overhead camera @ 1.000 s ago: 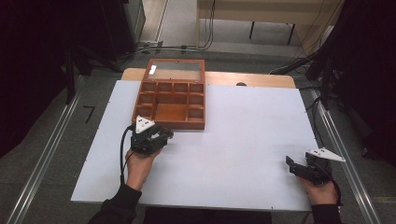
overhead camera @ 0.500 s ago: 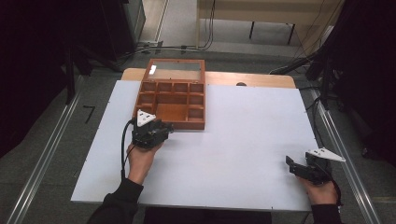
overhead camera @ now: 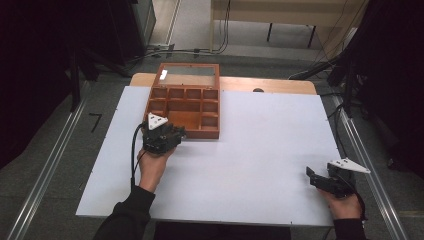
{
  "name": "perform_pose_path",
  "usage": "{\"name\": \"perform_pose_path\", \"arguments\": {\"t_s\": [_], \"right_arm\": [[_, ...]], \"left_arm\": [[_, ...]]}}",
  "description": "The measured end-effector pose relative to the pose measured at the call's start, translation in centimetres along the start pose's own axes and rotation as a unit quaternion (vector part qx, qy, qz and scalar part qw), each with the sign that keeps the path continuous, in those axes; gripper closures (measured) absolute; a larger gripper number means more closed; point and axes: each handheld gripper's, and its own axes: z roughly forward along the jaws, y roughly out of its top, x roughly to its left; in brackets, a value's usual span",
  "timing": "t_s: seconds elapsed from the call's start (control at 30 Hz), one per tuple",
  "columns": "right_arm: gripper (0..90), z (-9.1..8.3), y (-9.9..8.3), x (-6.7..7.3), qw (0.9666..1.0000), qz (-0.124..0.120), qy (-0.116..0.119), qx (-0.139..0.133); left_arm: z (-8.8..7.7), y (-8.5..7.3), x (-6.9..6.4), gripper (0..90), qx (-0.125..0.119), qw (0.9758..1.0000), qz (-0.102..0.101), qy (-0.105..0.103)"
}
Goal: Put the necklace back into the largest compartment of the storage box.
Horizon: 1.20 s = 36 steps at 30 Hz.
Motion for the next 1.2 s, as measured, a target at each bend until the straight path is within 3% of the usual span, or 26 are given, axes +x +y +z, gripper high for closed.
{"name": "perform_pose_path", "arguments": {"t_s": [1.2], "right_arm": [[19.4,-0.1,0.0,0.1,1.0,-0.003,0.004,-0.002]], "left_arm": [[3.4,2.0,1.0,55.4,0.008,0.9993,-0.016,0.033]]}}
